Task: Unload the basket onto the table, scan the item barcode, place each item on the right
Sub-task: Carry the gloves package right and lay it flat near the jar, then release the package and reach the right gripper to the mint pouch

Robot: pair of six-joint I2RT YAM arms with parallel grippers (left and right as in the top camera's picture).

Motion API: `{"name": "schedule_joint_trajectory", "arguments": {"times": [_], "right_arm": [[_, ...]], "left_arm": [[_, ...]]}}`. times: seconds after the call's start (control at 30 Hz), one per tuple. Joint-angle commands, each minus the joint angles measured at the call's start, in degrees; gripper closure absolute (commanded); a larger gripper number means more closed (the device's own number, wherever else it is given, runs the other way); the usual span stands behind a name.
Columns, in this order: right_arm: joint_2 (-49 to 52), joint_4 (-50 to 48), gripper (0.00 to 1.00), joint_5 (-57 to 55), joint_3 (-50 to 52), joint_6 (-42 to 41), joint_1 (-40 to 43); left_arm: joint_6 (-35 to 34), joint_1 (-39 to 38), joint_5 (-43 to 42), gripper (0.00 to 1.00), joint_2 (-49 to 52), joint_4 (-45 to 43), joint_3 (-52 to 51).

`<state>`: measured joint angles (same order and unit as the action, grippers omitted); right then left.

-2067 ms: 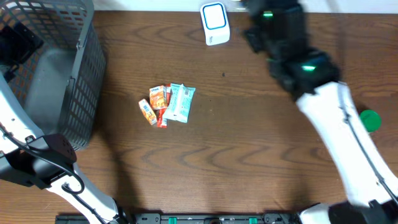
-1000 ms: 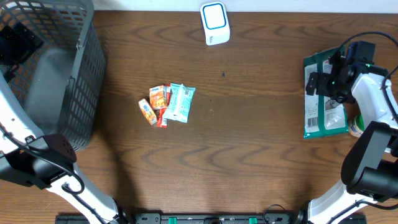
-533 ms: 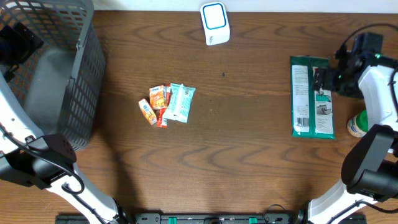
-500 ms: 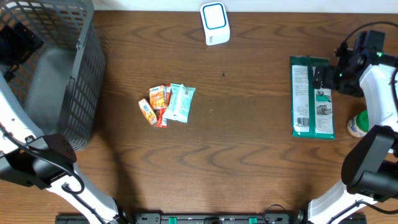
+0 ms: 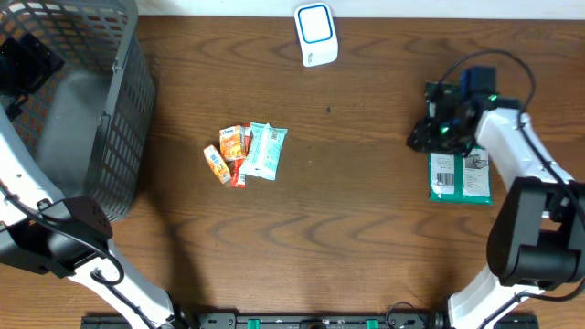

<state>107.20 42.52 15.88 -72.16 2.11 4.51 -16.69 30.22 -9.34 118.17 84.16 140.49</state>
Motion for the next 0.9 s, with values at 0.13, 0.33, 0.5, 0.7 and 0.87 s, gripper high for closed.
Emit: {"name": "schedule_joint_trajectory", "arguments": {"times": [0.13,0.33,0.5,0.7,0.87], "right_arm": [[-0.2,-3.1,0.55,-15.6,4.3,-3.0,1.0],[-0.3,-4.5,0.45,-11.2,3.9,-3.8,1.7],[-0.4,-7.5,0.43,-2.0,3.6,-3.8,1.4],[-0.3,-10.7,0.42,-3.9,3.6,-3.8,1.4],[-0.1,-15.6,0.41,-12.3,5.2,-3.8,1.4]], "left_arm": [[-0.1,0.0,-0.5,0.02,-1.3,0.2,1.0],[-0.1,0.0,-0.5,0.02,-1.3,0.2,1.0],[-0.1,0.0,-0.5,0.02,-1.3,0.2,1.0],[-0.1,0.0,-0.5,0.02,-1.3,0.2,1.0],[-0.1,0.0,-0.5,0.02,-1.3,0.2,1.0]]}}
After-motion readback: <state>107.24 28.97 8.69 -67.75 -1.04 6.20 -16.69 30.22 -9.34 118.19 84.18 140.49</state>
